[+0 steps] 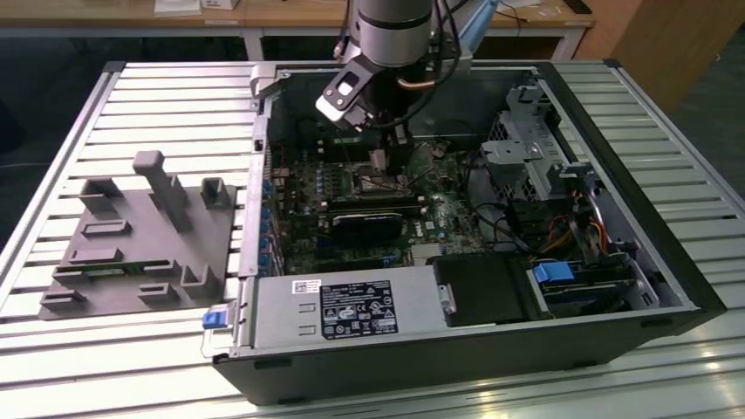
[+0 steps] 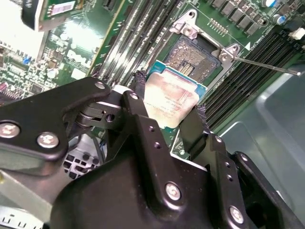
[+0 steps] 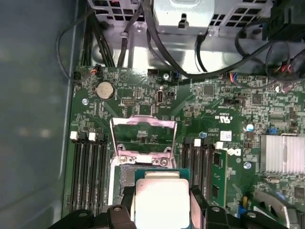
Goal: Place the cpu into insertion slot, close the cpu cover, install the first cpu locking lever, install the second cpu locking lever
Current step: 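Place the cpu into insertion slot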
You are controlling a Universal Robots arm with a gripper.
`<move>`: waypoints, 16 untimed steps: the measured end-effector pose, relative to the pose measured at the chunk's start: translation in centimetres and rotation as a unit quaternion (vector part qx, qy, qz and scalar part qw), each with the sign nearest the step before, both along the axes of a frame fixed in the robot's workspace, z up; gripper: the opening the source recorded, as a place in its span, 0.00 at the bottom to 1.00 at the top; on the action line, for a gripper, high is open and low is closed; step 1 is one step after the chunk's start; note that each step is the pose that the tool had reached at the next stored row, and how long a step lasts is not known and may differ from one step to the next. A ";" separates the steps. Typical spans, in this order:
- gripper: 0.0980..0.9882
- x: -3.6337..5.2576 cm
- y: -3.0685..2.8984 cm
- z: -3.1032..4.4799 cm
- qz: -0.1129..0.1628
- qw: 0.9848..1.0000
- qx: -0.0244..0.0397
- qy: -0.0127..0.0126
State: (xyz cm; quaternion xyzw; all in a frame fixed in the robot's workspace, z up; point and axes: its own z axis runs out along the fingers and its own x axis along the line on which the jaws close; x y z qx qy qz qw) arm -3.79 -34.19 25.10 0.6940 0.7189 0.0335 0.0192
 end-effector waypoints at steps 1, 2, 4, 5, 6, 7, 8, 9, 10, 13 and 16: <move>0.49 -0.08 0.11 -0.10 -0.001 1.000 0.000 0.000; 0.49 -0.15 0.22 -0.19 -0.002 1.000 0.000 0.000; 0.49 -0.27 0.37 -0.40 -0.003 1.000 0.000 0.000; 0.49 -0.32 0.43 -0.50 -0.003 1.000 0.000 -0.001; 0.49 -0.37 0.48 -0.60 -0.003 1.000 0.000 -0.001; 0.49 -0.41 0.54 -0.71 -0.004 1.000 0.000 -0.001; 0.49 -0.45 0.58 -0.82 -0.004 1.000 0.000 -0.002; 0.49 -0.49 0.61 -0.93 -0.004 1.000 0.000 -0.002; 0.49 -0.54 0.65 -1.04 -0.004 1.000 0.000 -0.003; 0.49 -0.73 0.73 -1.36 -0.004 1.000 0.000 -0.005; 0.49 -0.96 0.82 -1.67 -0.004 1.000 0.000 -0.008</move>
